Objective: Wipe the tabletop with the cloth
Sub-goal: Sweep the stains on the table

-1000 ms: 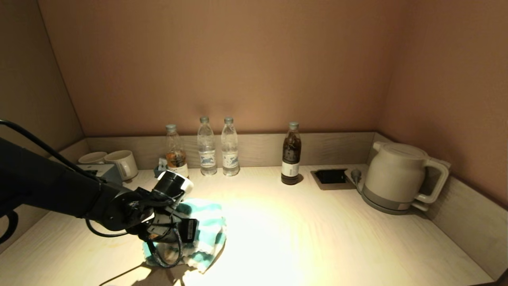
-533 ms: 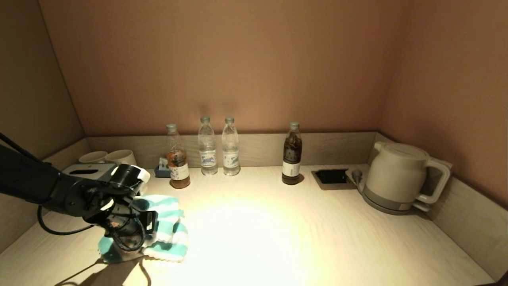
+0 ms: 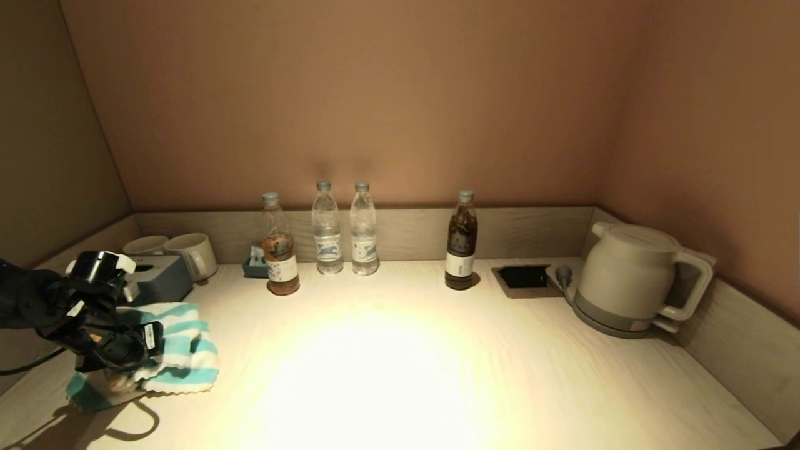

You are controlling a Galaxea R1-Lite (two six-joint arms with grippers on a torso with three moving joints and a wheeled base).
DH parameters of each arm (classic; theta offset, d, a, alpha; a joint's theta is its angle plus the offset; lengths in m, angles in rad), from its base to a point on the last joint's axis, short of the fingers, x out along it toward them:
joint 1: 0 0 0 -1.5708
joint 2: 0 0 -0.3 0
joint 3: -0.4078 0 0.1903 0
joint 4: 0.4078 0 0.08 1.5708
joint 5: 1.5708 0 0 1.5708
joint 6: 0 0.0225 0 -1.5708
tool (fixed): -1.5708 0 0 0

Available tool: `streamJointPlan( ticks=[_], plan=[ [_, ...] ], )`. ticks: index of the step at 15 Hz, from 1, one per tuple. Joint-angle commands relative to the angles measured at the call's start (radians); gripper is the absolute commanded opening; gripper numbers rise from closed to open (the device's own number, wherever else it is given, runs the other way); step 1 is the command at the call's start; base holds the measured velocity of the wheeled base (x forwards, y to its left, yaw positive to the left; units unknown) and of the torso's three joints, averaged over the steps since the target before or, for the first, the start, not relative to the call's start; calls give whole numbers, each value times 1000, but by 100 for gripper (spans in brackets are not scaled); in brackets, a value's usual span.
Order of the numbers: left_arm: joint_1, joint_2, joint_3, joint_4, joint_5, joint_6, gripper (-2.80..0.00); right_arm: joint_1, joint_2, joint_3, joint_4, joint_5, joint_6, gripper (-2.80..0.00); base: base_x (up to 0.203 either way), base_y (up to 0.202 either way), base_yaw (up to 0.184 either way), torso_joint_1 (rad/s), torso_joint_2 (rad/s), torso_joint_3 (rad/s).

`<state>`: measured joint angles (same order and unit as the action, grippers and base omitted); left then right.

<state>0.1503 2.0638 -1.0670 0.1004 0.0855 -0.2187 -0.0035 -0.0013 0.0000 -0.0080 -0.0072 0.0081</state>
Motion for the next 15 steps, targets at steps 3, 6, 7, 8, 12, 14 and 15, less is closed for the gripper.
streamJointPlan(
  ticks=[3,6,7,8,12,14,15],
  plan=[
    [115,-58,44,-5,-80,4,-280,0,1,0,0,0,0,-280,0,0,0,0,0,0],
    [121,-112,117,-7,-84,1,-280,0,1,0,0,0,1,-280,0,0,0,0,0,0],
    [121,-123,133,-7,-84,0,-280,0,1,0,0,0,0,-280,0,0,0,0,0,0],
    [123,-135,160,-8,-84,-1,-280,0,1,0,0,0,1,-280,0,0,0,0,0,0],
    [147,-179,236,-10,-112,-2,-280,0,1,0,0,0,0,-280,0,0,0,0,0,0],
    [122,-200,254,-2,-134,-5,-280,0,1,0,0,0,1,-280,0,0,0,0,0,0],
    [86,-206,273,-5,-144,-12,-280,0,1,0,0,0,1,-280,0,0,0,0,0,0]
  ],
)
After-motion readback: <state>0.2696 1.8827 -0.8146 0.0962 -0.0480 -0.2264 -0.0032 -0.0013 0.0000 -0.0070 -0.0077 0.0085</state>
